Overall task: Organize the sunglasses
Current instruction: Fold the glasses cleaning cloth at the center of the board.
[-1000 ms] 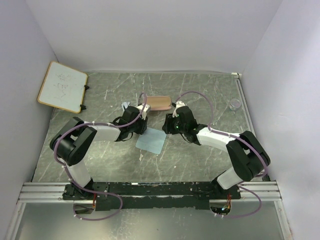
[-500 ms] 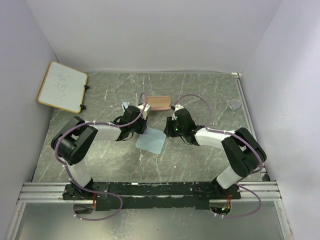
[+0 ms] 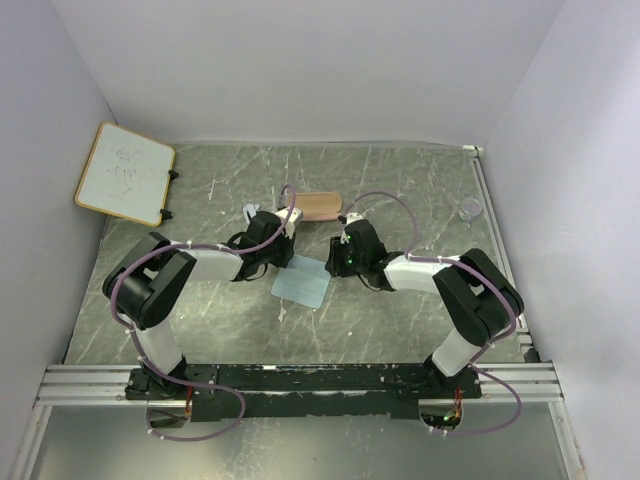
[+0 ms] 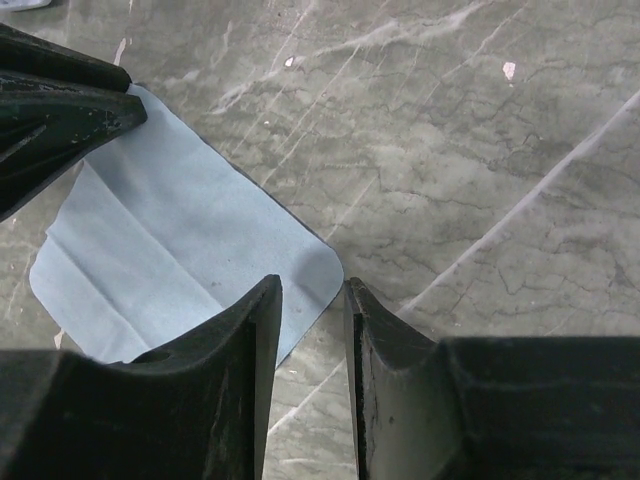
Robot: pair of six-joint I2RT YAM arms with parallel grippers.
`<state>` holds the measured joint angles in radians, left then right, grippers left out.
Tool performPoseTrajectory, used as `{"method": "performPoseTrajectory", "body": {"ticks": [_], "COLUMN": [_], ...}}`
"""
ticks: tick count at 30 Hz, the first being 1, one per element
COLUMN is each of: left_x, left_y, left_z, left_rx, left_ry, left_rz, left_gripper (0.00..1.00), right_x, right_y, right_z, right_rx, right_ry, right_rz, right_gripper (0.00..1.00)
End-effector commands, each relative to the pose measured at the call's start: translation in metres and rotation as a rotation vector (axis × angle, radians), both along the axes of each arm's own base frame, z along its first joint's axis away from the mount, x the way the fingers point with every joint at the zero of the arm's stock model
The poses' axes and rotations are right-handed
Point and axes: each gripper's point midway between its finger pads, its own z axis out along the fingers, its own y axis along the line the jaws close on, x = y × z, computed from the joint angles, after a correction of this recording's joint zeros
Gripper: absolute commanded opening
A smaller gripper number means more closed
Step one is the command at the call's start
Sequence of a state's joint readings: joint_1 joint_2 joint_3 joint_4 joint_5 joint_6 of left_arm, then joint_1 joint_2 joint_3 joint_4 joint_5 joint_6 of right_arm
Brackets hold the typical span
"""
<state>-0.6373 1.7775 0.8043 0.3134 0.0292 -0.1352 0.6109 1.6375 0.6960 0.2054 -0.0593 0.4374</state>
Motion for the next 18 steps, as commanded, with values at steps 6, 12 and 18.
{"method": "performPoseTrajectory", "body": {"ticks": [6,12,18], "left_x": [-0.0117,-0.0130,-0.0122], "left_y": [-0.0036,-0.0038,-0.0031], "left_z": [-0.0129,-0.0143,-0.0138], "left_rx": [0.022,0.023,0.023], "left_ry": [0.049,0.054,0.052], "left_rz": [-0.031,-0.034,-0.029], "left_gripper": [0.29,0.28,0.25], "right_x": [-0.0008,-0.0007,0.0013], "right_y": [0.0066,0.0069,0.0018], "right_z": [-0.0068,-0.0045,-0.0050], "right_rx": [-0.001,0.002,-0.019], "right_ry": [0.017,0.015,0.007], "right_rz": [0.007,0.005,-0.015], "right_gripper": [0.28,0.23,0.17]}}
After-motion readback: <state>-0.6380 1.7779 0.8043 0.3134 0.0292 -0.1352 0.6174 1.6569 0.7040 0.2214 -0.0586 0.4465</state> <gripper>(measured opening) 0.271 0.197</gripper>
